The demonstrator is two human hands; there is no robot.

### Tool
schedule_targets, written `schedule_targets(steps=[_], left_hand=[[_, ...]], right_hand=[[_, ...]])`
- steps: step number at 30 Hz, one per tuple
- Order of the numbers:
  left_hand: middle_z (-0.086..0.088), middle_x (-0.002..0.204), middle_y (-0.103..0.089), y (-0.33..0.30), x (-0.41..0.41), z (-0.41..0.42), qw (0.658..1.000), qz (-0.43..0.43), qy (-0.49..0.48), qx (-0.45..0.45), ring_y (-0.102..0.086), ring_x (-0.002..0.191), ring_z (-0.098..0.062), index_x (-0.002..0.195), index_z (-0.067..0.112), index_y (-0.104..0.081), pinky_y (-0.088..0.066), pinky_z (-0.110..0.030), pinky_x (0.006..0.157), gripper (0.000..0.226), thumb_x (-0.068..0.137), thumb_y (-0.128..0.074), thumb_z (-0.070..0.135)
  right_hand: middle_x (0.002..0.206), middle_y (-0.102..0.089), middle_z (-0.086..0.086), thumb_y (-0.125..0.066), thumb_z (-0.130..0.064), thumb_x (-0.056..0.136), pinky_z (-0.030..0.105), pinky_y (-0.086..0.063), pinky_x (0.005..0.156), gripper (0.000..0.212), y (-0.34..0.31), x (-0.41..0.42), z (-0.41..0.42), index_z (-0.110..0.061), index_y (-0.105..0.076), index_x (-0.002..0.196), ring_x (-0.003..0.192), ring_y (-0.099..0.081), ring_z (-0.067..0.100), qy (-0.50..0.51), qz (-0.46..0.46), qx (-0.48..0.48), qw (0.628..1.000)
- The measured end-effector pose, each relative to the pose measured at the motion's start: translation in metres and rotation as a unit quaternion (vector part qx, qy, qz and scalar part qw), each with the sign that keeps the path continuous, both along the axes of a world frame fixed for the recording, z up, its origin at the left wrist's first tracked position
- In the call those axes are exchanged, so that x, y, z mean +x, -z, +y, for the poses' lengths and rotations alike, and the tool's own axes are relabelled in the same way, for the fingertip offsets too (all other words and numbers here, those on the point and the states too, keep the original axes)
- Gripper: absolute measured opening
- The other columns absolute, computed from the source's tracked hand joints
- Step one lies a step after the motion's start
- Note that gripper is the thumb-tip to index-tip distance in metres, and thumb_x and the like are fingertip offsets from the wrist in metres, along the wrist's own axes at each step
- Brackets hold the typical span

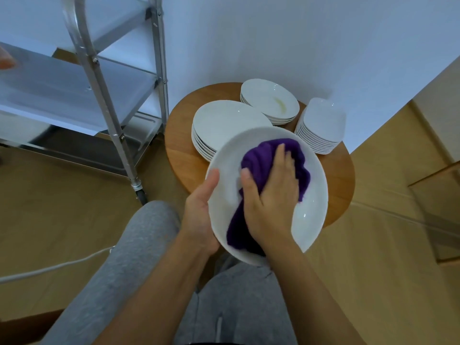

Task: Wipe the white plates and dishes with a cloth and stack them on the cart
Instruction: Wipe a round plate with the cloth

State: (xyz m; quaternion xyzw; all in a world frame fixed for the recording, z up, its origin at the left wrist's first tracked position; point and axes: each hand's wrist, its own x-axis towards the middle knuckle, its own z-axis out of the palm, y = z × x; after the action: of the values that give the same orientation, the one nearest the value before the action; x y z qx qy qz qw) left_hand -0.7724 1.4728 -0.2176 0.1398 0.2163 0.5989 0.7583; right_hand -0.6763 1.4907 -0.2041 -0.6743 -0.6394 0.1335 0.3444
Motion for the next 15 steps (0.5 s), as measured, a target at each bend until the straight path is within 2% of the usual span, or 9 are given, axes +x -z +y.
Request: schedule_targets(steps=[3, 5, 7, 9, 11, 13, 15], left_hand=[[-0.01, 0.107, -0.07, -0.002, 0.005, -0.002, 1.0, 0.015, -0.023, -0.004, -0.067, 0.1, -0.022, 0.105, 0.014, -0.072, -0.056, -0.031, 0.08, 0.041, 0.088, -0.042, 0.037], [-0.005, 0.095, -0.074, -0.001, 0.0, -0.001, 0.998, 0.039, -0.059, -0.003, -0.07, 0.09, -0.016, 0.094, 0.018, -0.076, -0.056, -0.026, 0.071, 0.04, 0.092, -0.039, 0.034], [0.0, 0.081, -0.074, 0.001, -0.008, -0.001, 0.993, 0.069, -0.092, 0.009, -0.071, 0.08, -0.012, 0.082, 0.022, -0.078, -0.055, -0.022, 0.063, 0.045, 0.094, -0.037, 0.035], [-0.002, 0.081, -0.074, 0.002, -0.016, -0.002, 0.993, 0.07, -0.091, 0.008, -0.071, 0.078, -0.015, 0.08, 0.02, -0.078, -0.056, -0.025, 0.062, 0.044, 0.089, -0.041, 0.042], [-0.008, 0.087, -0.074, 0.0, -0.022, -0.001, 0.996, 0.053, -0.071, -0.011, -0.071, 0.079, -0.022, 0.089, 0.016, -0.076, -0.057, -0.032, 0.061, 0.044, 0.081, -0.047, 0.048], [-0.01, 0.095, -0.073, -0.001, -0.027, 0.001, 0.996, 0.048, -0.067, -0.028, -0.071, 0.082, -0.027, 0.097, 0.016, -0.073, -0.057, -0.036, 0.061, 0.047, 0.076, -0.05, 0.051], [-0.008, 0.101, -0.072, -0.002, -0.03, 0.005, 0.996, 0.053, -0.067, -0.017, -0.071, 0.087, -0.027, 0.096, 0.022, -0.074, -0.057, -0.037, 0.063, 0.044, 0.074, -0.049, 0.051]], right_hand=[[0.153, -0.028, 0.01, -0.032, -0.05, 0.09, 0.041, -0.013, 0.116, 0.069, -0.001, -0.02, -0.002, -0.016, -0.021, 0.149, 0.141, -0.023, 0.026, -0.039, -0.018, 0.015, 0.999], [0.148, -0.038, 0.01, -0.035, -0.04, 0.094, 0.042, -0.017, 0.116, 0.058, 0.003, -0.03, -0.008, -0.014, -0.031, 0.145, 0.137, -0.032, 0.025, -0.118, -0.01, 0.023, 0.993], [0.141, -0.047, 0.006, -0.039, -0.031, 0.096, 0.044, -0.025, 0.114, 0.045, 0.003, -0.034, -0.015, -0.018, -0.039, 0.139, 0.132, -0.04, 0.02, -0.217, 0.068, -0.023, 0.973], [0.129, -0.054, -0.006, -0.044, -0.033, 0.095, 0.039, -0.035, 0.108, 0.036, 0.002, -0.024, -0.021, -0.027, -0.044, 0.131, 0.122, -0.047, 0.008, -0.294, 0.109, -0.068, 0.947], [0.138, -0.046, -0.015, -0.049, -0.05, 0.089, 0.035, -0.033, 0.111, 0.051, 0.003, -0.005, -0.03, -0.034, -0.037, 0.135, 0.13, -0.039, 0.004, -0.368, 0.017, -0.089, 0.925], [0.155, -0.019, -0.016, -0.054, -0.066, 0.078, 0.029, -0.015, 0.115, 0.08, 0.01, 0.02, -0.037, -0.04, -0.018, 0.145, 0.142, -0.013, 0.003, -0.397, -0.118, -0.09, 0.906], [0.152, 0.003, -0.017, -0.058, -0.071, 0.071, 0.025, -0.004, 0.113, 0.099, 0.017, 0.042, -0.036, -0.041, -0.001, 0.147, 0.139, 0.004, 0.002, -0.374, -0.22, -0.094, 0.896]])
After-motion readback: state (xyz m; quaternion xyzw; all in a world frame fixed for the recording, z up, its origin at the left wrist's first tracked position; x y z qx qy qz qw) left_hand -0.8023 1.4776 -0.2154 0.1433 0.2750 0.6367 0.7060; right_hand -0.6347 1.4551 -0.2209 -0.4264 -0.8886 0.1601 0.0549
